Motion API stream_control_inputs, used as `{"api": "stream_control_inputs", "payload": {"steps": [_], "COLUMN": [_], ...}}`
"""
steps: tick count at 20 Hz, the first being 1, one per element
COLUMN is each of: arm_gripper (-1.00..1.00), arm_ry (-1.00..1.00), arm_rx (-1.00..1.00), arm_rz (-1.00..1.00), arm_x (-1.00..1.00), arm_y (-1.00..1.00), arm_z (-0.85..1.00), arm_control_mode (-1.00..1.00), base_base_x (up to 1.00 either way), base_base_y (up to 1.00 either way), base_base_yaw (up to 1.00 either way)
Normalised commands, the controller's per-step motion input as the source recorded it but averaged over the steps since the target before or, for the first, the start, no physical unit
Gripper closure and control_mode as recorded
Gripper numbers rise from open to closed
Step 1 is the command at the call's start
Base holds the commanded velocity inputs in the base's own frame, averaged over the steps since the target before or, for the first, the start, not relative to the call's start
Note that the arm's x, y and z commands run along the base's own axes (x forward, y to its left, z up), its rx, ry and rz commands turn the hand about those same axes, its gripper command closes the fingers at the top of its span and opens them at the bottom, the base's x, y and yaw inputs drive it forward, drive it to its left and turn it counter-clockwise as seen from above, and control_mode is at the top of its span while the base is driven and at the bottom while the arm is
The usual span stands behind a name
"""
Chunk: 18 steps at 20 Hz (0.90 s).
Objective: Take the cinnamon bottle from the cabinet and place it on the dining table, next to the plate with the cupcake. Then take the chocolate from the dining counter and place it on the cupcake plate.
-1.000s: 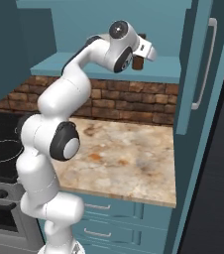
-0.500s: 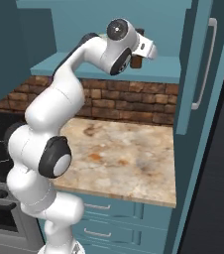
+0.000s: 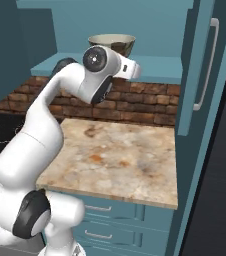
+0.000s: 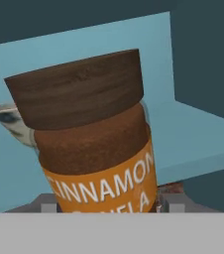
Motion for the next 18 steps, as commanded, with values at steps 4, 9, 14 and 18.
{"api": "stream_control_inputs", "payload": {"steps": [4, 9, 14, 18], "arm_gripper": [1.00, 1.00, 1.00, 1.00], "arm_ry": [0.21, 0.15, 0.07, 0.09], "arm_rx": [0.00, 0.03, 0.03, -0.10], "arm_rz": [0.01, 0.04, 0.01, 0.02], "arm_x": [-1.00, -1.00, -0.83, -0.28], "arm_y": [0.31, 0.15, 0.07, 0.12], "arm_z": [0.00, 0.00, -0.11, -0.28], "arm_control_mode": [-1.00, -1.00, -1.00, -1.00], "base_base_x": [0.00, 0.00, 0.00, 0.00], "base_base_y": [0.00, 0.00, 0.00, 0.00], "base_base_yaw": [0.00, 0.00, 0.00, 0.00]}}
